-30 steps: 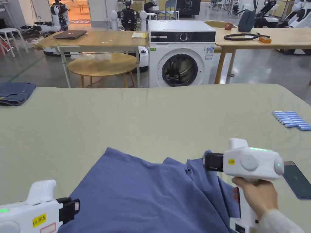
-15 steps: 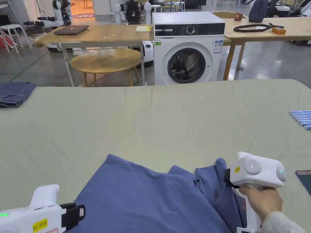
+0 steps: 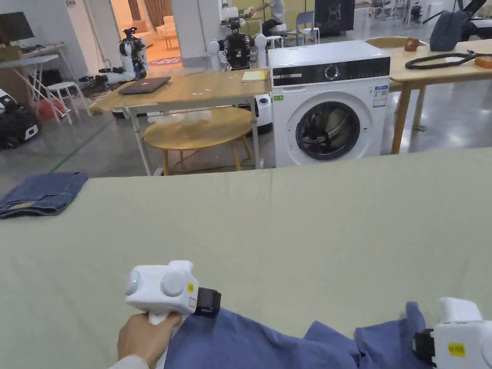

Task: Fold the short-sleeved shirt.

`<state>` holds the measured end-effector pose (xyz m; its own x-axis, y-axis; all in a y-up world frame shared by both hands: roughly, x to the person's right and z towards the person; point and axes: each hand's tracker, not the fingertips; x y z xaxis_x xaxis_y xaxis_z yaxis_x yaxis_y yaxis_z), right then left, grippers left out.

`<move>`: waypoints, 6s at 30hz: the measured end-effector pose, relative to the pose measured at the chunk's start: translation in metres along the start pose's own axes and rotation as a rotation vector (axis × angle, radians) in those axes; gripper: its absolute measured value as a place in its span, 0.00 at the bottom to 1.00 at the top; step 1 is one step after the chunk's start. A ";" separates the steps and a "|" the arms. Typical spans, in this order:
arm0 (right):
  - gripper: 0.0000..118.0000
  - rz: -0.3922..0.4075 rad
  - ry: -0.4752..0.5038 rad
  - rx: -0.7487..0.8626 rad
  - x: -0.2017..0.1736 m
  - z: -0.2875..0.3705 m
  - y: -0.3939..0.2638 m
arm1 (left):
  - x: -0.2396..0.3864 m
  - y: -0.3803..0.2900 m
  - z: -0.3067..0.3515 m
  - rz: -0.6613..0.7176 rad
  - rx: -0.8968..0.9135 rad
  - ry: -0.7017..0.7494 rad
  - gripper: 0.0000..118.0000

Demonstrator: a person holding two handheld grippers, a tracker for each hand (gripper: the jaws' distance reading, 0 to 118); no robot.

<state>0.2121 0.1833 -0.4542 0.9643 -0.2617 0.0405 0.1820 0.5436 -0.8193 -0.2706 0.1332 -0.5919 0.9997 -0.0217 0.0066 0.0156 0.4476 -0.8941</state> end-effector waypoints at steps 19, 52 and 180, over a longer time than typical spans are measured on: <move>0.00 0.108 -0.034 0.184 -0.010 0.083 0.010 | -0.001 -0.029 0.106 0.001 0.097 -0.087 0.00; 0.00 0.428 -0.285 0.813 -0.187 0.354 0.288 | -0.115 0.107 0.539 0.143 0.718 0.042 0.00; 0.02 0.171 -0.031 -0.084 0.029 0.130 -0.289 | -0.097 -0.416 0.212 0.218 0.091 0.054 0.00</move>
<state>0.2125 0.1221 -0.1417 0.9855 -0.1460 -0.0868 -0.0004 0.5092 -0.8606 -0.3708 0.1392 -0.1258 0.9773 0.0372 -0.2084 -0.1965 0.5258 -0.8276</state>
